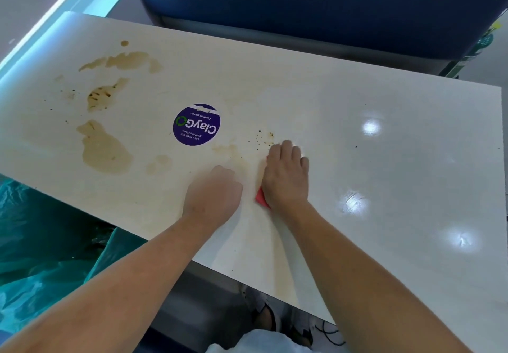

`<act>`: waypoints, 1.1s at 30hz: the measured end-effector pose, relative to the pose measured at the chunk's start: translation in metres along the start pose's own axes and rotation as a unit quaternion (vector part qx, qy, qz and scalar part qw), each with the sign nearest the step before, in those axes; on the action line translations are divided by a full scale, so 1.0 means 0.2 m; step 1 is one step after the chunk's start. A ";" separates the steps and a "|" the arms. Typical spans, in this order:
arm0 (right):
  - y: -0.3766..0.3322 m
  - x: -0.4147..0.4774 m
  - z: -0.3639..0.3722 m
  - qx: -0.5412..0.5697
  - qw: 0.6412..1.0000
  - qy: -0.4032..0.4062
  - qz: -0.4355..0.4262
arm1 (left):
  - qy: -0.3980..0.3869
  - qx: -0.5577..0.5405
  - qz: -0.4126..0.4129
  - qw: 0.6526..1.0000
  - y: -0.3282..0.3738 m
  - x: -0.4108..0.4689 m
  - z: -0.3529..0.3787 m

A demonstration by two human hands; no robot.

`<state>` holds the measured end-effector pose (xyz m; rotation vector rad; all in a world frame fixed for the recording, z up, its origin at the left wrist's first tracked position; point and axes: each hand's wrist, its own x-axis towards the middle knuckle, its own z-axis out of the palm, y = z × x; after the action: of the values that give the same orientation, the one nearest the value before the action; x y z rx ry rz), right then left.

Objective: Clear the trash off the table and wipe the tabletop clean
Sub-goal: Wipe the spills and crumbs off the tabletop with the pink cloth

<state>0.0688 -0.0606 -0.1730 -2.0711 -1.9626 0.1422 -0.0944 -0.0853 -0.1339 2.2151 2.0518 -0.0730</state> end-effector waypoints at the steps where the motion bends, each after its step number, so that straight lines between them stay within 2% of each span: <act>1: 0.06 0.04 -0.01 -0.004 1.000 0.001 0.023 | 0.000 -0.001 -0.002 1.000 0.00 0.00 0.00; 3: 0.17 0.02 -0.04 -0.014 0.998 0.029 0.061 | -0.004 0.008 -0.007 1.000 0.01 0.00 -0.01; 6: 0.22 -0.16 -0.06 -0.017 0.996 0.063 0.059 | -0.010 0.028 -0.010 1.000 0.03 0.00 -0.02; 9: 0.07 -0.29 -0.04 0.003 1.000 0.025 0.012 | -0.010 0.013 -0.017 1.000 0.04 0.00 -0.02; 13: -0.07 -0.14 0.01 0.001 0.999 0.010 -0.032 | 0.013 -0.006 -0.006 1.000 0.02 0.00 0.00; 17: 0.06 0.00 -0.01 0.006 1.000 0.027 0.013 | 0.027 -0.013 -0.013 0.999 0.00 0.00 0.02; 22: 0.20 -0.25 -0.03 0.007 0.997 0.062 0.039 | 0.032 -0.034 -0.014 0.999 0.00 -0.01 0.02; 26: -0.01 -0.46 0.01 0.020 0.999 0.012 -0.024 | 0.023 -0.025 -0.023 0.999 0.02 -0.01 0.02; 30: -0.04 -0.33 0.02 0.031 0.997 0.007 -0.075 | 0.024 -0.020 -0.012 0.999 0.00 0.00 0.03; 33: 0.15 -0.24 -0.05 0.038 0.999 0.014 -0.007 | 0.026 -0.017 -0.010 0.999 0.00 -0.02 0.03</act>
<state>0.0965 -0.1097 -0.1770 -2.0002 -1.9240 0.1822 -0.0944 -0.0908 -0.1401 2.1997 2.0848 0.0178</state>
